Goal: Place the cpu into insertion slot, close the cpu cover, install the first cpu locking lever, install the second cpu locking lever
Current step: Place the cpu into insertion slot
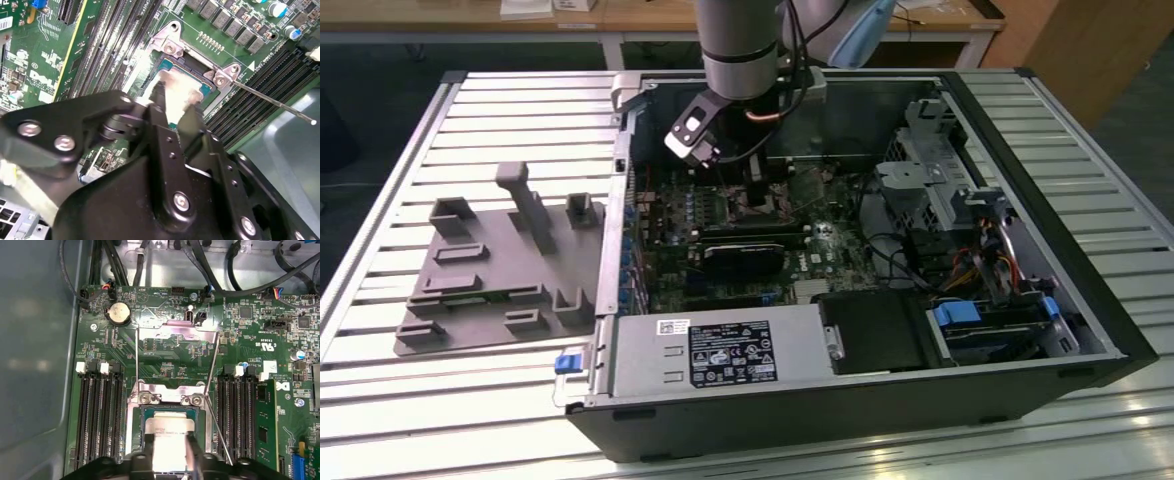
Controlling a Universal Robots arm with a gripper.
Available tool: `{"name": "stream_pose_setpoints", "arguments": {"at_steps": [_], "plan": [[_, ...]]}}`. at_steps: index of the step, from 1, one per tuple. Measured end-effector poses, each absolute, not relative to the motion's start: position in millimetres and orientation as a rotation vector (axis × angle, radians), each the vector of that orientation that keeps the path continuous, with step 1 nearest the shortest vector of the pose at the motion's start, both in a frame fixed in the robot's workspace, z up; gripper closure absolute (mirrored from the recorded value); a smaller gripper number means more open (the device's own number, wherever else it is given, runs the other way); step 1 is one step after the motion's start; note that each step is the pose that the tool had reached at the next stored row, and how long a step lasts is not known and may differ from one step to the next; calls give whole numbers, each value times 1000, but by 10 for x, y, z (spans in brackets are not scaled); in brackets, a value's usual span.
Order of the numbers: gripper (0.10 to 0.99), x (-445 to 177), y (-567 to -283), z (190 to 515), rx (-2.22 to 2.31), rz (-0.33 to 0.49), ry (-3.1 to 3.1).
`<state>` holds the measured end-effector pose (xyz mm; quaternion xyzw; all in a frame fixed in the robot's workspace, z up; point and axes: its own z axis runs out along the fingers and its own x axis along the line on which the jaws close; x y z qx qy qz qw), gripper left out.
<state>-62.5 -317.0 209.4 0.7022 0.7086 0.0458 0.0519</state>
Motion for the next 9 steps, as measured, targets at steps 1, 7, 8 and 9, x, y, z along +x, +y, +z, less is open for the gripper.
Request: {"name": "stream_pose_setpoints", "arguments": {"at_steps": [1,7,8,9], "plan": [[733,-625,-3170,2095,2136,139,2155],[969,-625,-3170,2101,2136,139,2155],[984,-625,-3170,2102,2136,139,2155],[984,-625,-3170,2103,2136,139,2155]]}}
